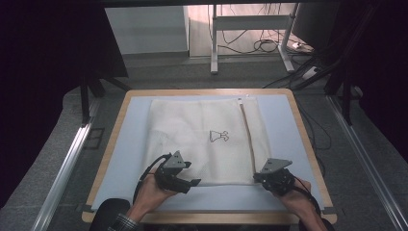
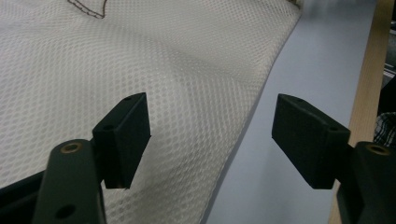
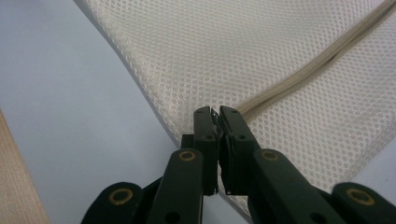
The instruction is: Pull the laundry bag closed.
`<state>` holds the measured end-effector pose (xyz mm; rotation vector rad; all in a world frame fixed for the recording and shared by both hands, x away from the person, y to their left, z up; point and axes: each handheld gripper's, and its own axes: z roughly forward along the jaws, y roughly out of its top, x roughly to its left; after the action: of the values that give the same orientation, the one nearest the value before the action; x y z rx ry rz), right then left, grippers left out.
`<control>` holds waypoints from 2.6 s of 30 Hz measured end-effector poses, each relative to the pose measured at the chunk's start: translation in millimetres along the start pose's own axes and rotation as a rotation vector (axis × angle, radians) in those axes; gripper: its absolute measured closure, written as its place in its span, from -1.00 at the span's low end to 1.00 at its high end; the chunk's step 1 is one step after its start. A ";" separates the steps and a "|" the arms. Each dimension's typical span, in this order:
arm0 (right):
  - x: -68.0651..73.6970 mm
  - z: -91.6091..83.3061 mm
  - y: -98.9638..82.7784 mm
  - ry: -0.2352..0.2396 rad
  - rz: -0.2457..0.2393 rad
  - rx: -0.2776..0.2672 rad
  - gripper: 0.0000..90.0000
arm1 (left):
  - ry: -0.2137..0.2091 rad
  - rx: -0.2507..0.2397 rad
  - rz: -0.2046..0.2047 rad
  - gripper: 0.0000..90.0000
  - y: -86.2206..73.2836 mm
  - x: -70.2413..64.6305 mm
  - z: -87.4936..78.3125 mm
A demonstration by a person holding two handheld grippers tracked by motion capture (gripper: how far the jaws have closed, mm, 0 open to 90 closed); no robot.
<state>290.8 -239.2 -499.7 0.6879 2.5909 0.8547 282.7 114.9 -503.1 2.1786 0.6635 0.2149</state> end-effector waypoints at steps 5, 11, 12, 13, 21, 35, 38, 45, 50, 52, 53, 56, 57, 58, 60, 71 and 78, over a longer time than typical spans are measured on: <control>0.5 0.2 0.4 -0.005 -0.006 0.002 0.89 | -0.014 0.000 0.017 -0.26 4.6 -3.1 5.5; 0.6 0.4 0.8 -0.007 -0.015 0.001 0.88 | -0.031 -0.007 0.030 -0.15 11.7 -6.0 14.9; 0.6 0.4 0.8 -0.008 -0.014 0.000 0.88 | -0.033 -0.009 0.031 -0.13 12.5 -5.9 16.0; 0.4 0.5 0.8 -0.007 -0.014 -0.001 0.89 | -0.035 -0.011 0.030 -0.11 13.3 -5.8 16.9; -0.3 1.0 0.8 -0.004 -0.009 -0.004 0.89 | -0.048 -0.019 0.048 0.00 20.5 -6.7 26.1; -0.2 0.8 0.0 -0.007 -0.007 -0.002 0.87 | -0.077 -0.033 0.078 0.24 37.2 -12.8 49.1; -0.3 0.8 -0.1 -0.007 -0.005 -0.003 0.86 | -0.081 -0.029 0.088 0.30 40.9 -13.1 53.3; -1.5 0.3 -0.9 -0.006 -0.001 -0.004 0.84 | -0.101 -0.026 0.107 0.41 49.3 -15.1 64.8; -2.2 0.0 -1.2 -0.006 -0.006 -0.001 0.84 | -0.120 -0.041 0.094 0.49 54.0 -15.9 73.2; -2.5 0.1 -1.9 -0.009 -0.010 0.008 0.81 | -0.131 -0.038 0.101 0.51 57.3 -16.6 78.7; -2.7 -0.1 -2.1 -0.010 -0.010 0.009 0.81 | -0.132 -0.037 0.106 0.52 58.3 -17.2 80.3; -3.1 -0.7 -2.4 -0.011 -0.006 0.009 0.81 | -0.135 -0.036 0.116 0.55 61.7 -19.4 85.4; -3.1 -0.8 -2.4 -0.012 -0.007 0.008 0.81 | -0.139 -0.038 0.114 0.56 62.9 -20.4 87.4; -2.9 -1.0 -2.3 -0.012 -0.008 0.010 0.81 | -0.143 -0.037 0.118 0.58 64.1 -21.1 89.3; -2.8 -1.1 -2.2 -0.013 -0.009 0.011 0.82 | -0.149 -0.037 0.127 0.59 66.7 -23.3 93.5; -3.8 -2.9 -3.8 -0.015 0.002 0.012 0.78 | -0.181 -0.007 0.175 0.68 74.5 -37.0 115.4; -3.5 -3.5 -4.0 -0.015 -0.001 0.017 0.80 | -0.197 0.014 0.203 0.76 80.5 -48.4 128.2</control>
<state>290.8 -245.5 -499.0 0.6945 2.5872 0.8250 319.9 -38.6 -520.6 2.2444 0.3348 0.0987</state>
